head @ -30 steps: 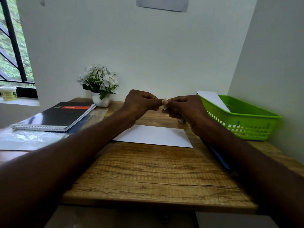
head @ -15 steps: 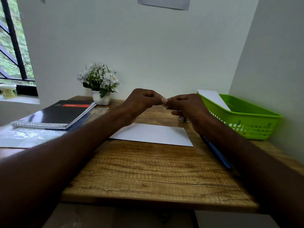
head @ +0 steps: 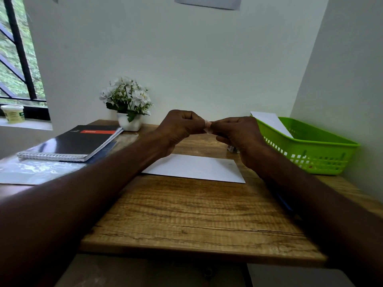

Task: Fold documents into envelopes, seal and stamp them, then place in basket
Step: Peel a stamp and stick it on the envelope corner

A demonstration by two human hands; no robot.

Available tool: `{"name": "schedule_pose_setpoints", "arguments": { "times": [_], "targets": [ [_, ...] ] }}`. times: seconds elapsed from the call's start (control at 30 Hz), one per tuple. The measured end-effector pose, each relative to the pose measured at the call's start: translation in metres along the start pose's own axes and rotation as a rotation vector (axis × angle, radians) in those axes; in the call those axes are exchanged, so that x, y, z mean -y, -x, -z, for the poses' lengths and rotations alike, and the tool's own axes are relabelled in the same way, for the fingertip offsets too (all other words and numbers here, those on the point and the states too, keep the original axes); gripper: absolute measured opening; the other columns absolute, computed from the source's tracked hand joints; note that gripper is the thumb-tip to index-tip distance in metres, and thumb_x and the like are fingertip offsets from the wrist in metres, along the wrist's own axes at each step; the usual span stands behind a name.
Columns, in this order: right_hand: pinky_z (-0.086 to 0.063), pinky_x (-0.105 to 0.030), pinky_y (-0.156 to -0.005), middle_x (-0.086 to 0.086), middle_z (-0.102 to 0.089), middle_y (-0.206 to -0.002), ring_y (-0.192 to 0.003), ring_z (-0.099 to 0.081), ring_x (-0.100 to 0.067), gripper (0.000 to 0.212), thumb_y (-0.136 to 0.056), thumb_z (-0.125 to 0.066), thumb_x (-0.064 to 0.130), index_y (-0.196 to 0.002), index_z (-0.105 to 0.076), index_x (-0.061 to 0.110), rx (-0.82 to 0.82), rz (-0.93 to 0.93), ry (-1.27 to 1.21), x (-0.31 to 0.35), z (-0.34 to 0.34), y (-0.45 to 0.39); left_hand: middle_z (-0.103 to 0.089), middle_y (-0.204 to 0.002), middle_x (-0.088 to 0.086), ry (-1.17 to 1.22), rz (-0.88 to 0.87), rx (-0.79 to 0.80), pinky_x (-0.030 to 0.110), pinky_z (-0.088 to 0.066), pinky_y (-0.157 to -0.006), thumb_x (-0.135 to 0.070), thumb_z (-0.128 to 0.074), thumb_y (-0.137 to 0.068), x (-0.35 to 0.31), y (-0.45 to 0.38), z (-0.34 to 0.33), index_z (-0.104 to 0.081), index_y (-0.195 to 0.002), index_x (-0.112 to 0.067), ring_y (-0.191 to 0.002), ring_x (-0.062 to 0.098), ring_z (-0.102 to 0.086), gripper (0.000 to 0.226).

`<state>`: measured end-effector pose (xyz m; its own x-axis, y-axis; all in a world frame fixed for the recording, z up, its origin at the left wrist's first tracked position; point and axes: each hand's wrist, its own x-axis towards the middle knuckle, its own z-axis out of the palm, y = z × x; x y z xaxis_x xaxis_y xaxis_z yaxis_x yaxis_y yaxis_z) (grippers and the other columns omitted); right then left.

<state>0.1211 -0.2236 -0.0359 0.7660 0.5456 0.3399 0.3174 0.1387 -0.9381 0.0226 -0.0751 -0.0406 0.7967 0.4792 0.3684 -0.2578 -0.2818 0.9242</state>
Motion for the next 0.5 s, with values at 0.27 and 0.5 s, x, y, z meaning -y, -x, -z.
{"name": "schedule_pose_setpoints", "arguments": {
  "times": [0.27,0.5],
  "targets": [
    [-0.062,-0.026,-0.075,-0.014,-0.079,-0.087,-0.090,-0.077,-0.021,0.032,-0.072,-0.092,0.025,-0.089,-0.080,0.001,-0.009,0.012,-0.012,0.0008,0.0007,0.0029,-0.077,-0.103,0.022,0.052,0.039,0.009,0.024,-0.053,-0.076,-0.015,-0.080,-0.087,-0.0019,0.0002,-0.0011,-0.072,-0.084,-0.004,-0.090,0.021,-0.077,0.013],
    [-0.060,-0.025,-0.066,-0.015,-0.078,-0.087,-0.083,-0.076,-0.020,0.038,-0.084,-0.083,0.033,-0.094,-0.072,-0.002,-0.046,-0.096,-0.144,0.0033,0.0032,0.0028,-0.077,-0.110,0.018,0.122,0.100,0.028,0.037,-0.048,-0.096,-0.015,-0.069,-0.094,-0.0042,0.0028,0.0016,-0.069,-0.101,-0.006,-0.102,0.022,-0.077,0.011]
  ]
}}
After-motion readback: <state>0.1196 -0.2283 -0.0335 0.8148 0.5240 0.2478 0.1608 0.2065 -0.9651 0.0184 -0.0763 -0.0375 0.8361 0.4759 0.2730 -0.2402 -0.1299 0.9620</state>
